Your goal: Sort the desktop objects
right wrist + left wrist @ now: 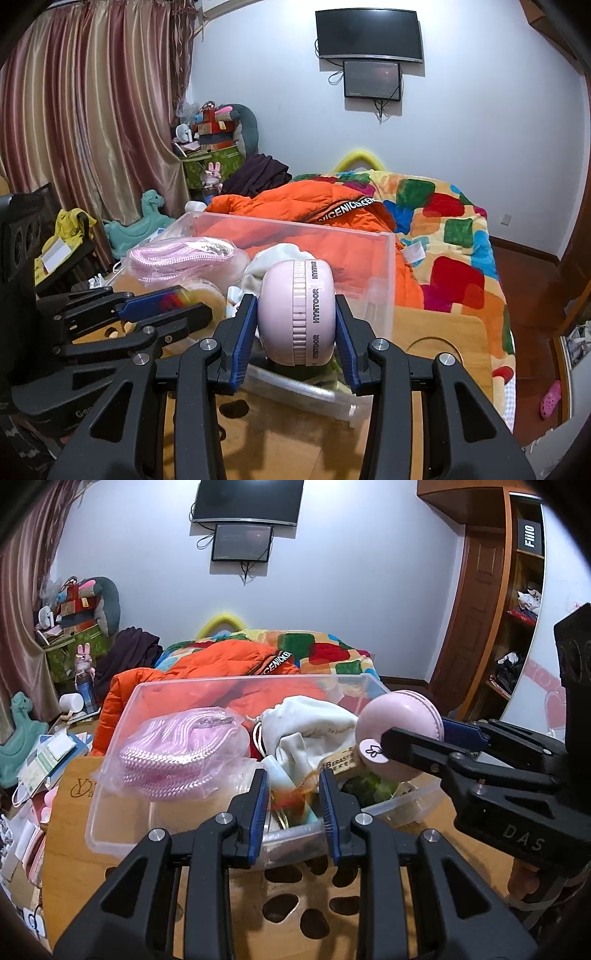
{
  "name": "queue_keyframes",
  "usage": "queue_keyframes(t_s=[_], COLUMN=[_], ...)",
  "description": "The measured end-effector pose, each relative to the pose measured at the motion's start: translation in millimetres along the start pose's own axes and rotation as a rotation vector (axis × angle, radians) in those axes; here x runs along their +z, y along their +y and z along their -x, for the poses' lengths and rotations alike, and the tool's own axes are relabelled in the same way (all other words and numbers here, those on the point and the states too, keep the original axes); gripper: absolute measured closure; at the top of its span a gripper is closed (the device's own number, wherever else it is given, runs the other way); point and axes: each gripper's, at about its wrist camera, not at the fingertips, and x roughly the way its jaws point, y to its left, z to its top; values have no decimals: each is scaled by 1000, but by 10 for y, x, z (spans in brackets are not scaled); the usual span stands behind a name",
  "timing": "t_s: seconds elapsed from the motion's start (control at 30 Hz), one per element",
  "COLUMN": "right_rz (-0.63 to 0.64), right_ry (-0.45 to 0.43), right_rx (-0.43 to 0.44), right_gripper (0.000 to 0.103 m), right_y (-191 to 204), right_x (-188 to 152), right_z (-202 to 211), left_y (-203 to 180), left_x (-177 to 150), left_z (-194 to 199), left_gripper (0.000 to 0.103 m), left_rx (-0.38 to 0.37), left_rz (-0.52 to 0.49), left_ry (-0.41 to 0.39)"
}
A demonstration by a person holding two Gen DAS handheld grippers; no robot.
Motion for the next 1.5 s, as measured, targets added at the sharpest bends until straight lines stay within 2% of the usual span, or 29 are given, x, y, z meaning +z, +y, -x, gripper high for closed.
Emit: queue_keyframes(t_s=[0.2,0.43,0.6,0.67,0.77,0.8,0.93,1.07,1.27,1.33,1.4,1.5], right_rz=[18,28,19,17,28,30,25,31,25,27,35,19], right_ry=[2,26,50,57,50,45,21,5,-30,-42,-48,-59], right_rx=[-1,-22,-48,-53,-69,-72,-86,-100,-146,-154,-166,-176], right_gripper=[64,61,55,55,54,54,42,39,22,21,21,17], right_y=[6,21,4,13,39,43,58,96,149,174,213,263], right_x=[-16,-51,-95,-110,-119,-117,-110,-101,-108,-112,-118,-145], right_z=[-79,-80,-74,-47,24,57,172,273,435,497,554,646], left_y=[-45,-26,-7,-11,-12,-4,16,15,61,70,84,112], left_x=[10,25,12,2,-9,-9,-12,-26,-44,-56,-70,-117], left_z=[-46,-15,83,110,170,197,273,371,540,592,650,746], left_gripper=[73,71,56,54,42,41,41,39,28,25,16,12], left_rx=[15,1,-51,-49,-16,-10,-23,-5,20,34,51,77], left_rz=[-24,-7,21,19,24,30,50,45,63,65,68,74], left_ry=[-6,11,14,12,-1,-7,-9,-20,-34,-38,-43,-55])
